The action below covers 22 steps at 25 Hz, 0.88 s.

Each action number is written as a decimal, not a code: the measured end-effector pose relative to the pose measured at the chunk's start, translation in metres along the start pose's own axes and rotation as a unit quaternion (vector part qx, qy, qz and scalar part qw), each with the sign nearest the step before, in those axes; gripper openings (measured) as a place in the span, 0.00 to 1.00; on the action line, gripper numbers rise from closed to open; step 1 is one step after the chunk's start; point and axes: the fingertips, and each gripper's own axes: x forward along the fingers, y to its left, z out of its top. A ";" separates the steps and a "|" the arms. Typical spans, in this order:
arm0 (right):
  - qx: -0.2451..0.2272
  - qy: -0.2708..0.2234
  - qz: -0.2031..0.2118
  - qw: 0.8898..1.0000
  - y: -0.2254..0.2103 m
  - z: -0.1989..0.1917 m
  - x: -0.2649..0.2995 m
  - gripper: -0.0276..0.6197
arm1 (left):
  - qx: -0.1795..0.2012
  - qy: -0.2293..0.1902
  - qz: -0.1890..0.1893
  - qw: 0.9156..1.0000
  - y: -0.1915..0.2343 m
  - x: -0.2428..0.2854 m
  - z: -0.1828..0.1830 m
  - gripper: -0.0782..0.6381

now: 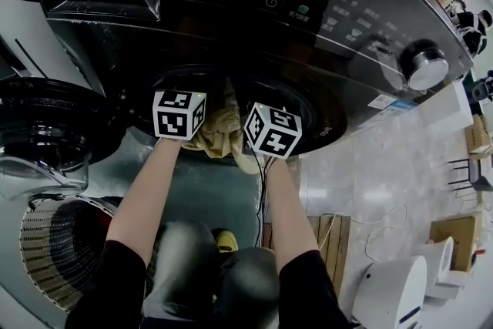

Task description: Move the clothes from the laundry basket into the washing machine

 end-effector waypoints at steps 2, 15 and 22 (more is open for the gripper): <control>-0.001 -0.002 -0.001 1.000 0.000 0.001 -0.001 0.37 | 0.004 -0.007 -0.004 1.000 -0.003 -0.001 0.006 0.32; -0.013 -0.027 -0.007 1.000 0.004 0.009 -0.035 0.10 | 0.023 -0.025 0.003 0.999 -0.010 -0.031 0.013 0.13; -0.010 -0.033 0.016 0.999 0.013 0.004 -0.052 0.05 | 0.037 -0.039 -0.010 0.999 -0.023 -0.052 0.012 0.12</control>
